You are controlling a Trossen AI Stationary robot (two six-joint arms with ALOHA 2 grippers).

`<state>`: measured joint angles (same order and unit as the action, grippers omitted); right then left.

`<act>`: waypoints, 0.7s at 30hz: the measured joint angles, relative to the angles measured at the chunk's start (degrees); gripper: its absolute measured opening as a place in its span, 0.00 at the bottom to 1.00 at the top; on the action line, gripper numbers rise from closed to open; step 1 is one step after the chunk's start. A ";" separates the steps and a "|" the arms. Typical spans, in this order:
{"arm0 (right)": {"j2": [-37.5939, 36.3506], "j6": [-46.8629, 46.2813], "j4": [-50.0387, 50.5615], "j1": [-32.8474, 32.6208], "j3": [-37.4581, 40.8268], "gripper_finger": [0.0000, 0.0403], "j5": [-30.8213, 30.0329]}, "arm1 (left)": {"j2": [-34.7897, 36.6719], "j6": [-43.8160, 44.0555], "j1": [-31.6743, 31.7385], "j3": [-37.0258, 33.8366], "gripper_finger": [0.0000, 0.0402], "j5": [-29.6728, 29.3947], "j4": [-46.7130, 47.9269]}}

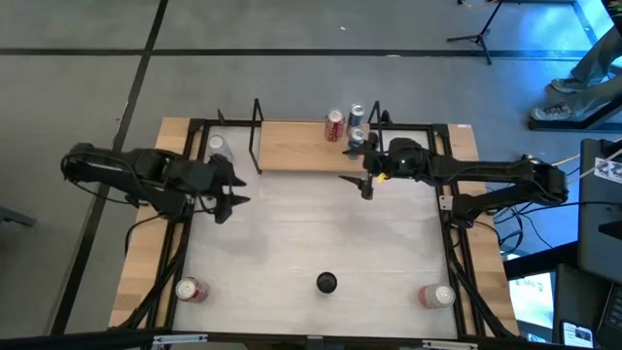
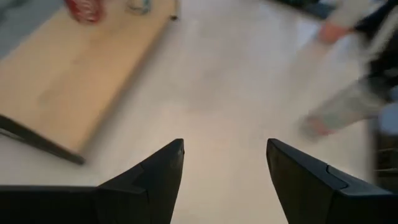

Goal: Place canned beverage on shelf
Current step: Put the red soda can on the shelf

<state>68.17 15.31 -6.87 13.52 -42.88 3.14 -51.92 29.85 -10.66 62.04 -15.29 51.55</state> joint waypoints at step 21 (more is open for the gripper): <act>0.47 1.10 0.98 -0.02 -0.02 0.84 -0.57 | -2.34 -3.56 4.64 1.64 0.71 2.61 -1.89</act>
<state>68.64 16.41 -5.89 13.50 -42.89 2.57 -54.26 26.29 -6.01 63.68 -12.68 49.66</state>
